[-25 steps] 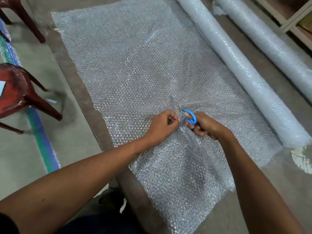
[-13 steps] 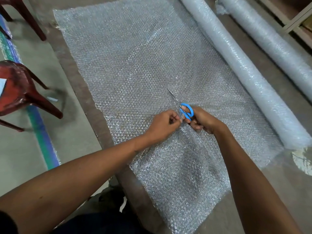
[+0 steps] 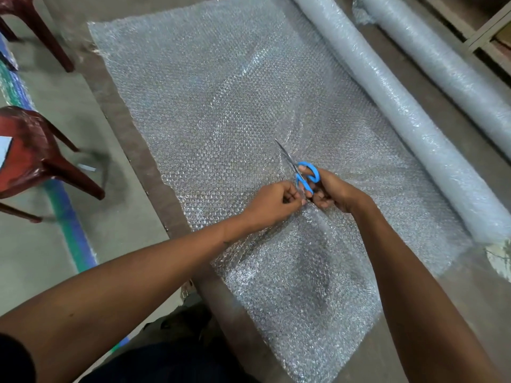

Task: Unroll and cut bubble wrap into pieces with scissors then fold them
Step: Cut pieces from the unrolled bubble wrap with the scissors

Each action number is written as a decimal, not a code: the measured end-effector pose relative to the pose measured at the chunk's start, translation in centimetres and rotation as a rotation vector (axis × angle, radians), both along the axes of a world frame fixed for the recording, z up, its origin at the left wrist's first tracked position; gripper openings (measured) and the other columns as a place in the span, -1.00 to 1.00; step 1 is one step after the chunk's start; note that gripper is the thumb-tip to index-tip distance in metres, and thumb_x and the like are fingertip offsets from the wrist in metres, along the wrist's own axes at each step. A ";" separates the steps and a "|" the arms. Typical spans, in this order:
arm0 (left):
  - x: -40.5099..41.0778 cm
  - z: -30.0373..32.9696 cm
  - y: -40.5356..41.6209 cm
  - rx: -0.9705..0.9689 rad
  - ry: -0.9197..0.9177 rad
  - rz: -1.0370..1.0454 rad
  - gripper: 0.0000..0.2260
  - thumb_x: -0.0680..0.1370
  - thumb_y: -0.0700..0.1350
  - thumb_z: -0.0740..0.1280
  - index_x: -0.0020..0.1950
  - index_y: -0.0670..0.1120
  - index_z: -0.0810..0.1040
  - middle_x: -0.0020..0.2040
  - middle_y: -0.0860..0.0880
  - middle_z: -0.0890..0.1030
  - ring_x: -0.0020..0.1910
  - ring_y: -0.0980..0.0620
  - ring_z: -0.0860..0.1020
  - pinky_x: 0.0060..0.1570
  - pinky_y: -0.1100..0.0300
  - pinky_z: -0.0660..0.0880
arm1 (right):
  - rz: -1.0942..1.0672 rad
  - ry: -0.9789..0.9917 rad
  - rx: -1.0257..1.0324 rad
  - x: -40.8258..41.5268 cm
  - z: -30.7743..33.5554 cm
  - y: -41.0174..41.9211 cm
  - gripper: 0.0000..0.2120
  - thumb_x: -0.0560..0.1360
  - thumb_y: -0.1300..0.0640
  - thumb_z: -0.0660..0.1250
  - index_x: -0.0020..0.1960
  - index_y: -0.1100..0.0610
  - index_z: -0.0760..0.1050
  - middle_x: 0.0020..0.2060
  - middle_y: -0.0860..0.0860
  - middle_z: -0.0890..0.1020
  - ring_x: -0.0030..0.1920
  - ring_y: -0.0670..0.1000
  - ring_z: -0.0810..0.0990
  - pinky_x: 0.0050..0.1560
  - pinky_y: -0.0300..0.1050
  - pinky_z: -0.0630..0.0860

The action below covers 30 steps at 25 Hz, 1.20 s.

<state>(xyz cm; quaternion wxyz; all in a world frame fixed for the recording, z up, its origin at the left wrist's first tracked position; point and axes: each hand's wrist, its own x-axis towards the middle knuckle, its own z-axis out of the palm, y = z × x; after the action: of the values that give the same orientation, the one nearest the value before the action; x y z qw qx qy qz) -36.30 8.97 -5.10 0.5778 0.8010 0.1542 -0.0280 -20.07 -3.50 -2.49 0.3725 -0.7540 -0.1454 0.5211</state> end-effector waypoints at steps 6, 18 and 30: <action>-0.1 0.2 0.2 -0.022 0.033 0.000 -0.89 0.65 -0.08 0.45 0.09 -0.09 0.61 -0.08 0.03 0.67 -0.21 0.20 0.59 -0.23 0.43 0.46 | 0.031 -0.068 0.049 0.0 -0.2 0.2 -0.60 0.71 -0.17 0.25 -0.09 0.12 0.54 -0.37 0.02 0.55 -0.56 -0.07 0.26 -0.56 -0.27 0.15; 1.3 0.1 8.5 0.545 -0.031 0.132 -0.70 0.63 0.10 0.43 0.28 -0.02 0.55 0.09 0.08 0.53 0.01 0.13 0.53 0.13 0.22 0.51 | 0.026 -0.038 0.082 0.4 -1.0 1.4 -0.52 0.71 -0.24 0.21 -0.06 0.16 0.58 -0.36 0.02 0.55 -0.54 -0.06 0.26 -0.57 -0.23 0.20; 2.6 -1.3 12.2 0.266 -0.045 -0.002 -0.95 0.61 -0.16 0.48 0.07 -0.07 0.68 -0.10 0.11 0.66 -0.17 0.26 0.64 -0.09 0.35 0.64 | -0.047 0.090 -0.005 1.3 -0.3 3.3 -0.50 0.52 -0.31 0.30 -0.22 0.14 0.55 -0.43 0.06 0.46 -0.62 -0.07 0.23 -0.59 -0.25 0.10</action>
<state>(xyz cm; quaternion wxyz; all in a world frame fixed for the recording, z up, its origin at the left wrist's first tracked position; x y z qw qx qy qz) -33.75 21.13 -6.44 0.4695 0.8712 0.1428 0.0099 -18.76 -0.16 -2.77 0.3890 -0.7338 -0.1097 0.5461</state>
